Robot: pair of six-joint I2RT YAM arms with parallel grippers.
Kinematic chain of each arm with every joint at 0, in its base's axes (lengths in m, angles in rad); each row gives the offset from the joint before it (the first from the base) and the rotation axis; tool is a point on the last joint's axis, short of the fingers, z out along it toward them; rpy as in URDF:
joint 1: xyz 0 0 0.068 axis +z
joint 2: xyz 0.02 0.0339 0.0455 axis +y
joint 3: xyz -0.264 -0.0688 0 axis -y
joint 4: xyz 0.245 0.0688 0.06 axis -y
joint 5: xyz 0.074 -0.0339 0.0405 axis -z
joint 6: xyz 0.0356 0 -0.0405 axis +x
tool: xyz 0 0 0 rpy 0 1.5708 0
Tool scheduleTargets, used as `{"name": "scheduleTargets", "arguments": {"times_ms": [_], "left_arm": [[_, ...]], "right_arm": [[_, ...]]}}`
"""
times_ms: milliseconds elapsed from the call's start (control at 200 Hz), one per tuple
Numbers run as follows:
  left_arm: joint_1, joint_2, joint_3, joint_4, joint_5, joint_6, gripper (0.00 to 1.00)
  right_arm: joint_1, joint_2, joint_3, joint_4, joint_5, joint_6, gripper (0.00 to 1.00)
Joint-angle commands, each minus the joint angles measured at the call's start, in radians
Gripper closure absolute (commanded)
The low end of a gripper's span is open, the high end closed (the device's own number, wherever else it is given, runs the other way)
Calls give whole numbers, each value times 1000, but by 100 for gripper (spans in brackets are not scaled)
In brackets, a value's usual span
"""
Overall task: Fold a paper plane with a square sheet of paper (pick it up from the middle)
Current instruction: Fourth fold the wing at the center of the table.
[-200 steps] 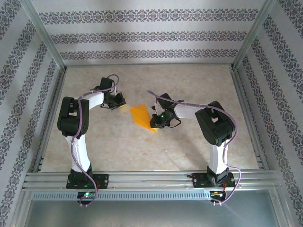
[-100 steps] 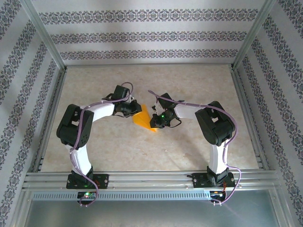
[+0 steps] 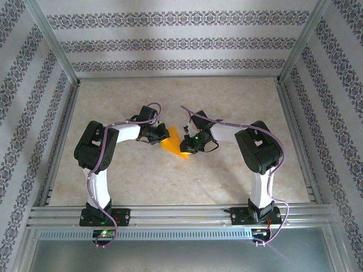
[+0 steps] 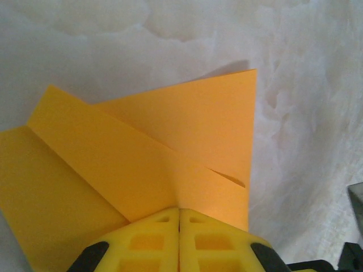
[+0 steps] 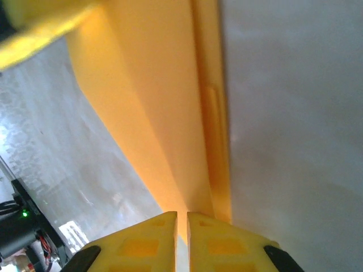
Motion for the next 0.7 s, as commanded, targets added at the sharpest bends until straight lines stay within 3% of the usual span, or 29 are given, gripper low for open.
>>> {"name": "scheduleTargets", "arguments": {"times_ms": [0,145,340,694], "left_arm": [[-2,37,-17,-27,-50,3,93],[-3,47,-9,-47,-49,12,94],[-4,50,-9,-55,-62,10,94],[-2,64,10,-118,-110,7,95]], "right_arm": [[18,13,85,21,55,31,87],[34,70,158,-9,131,32,90],[53,123,214,-48,141,12,92],[58,67,99,-101,159,-43,92]]}}
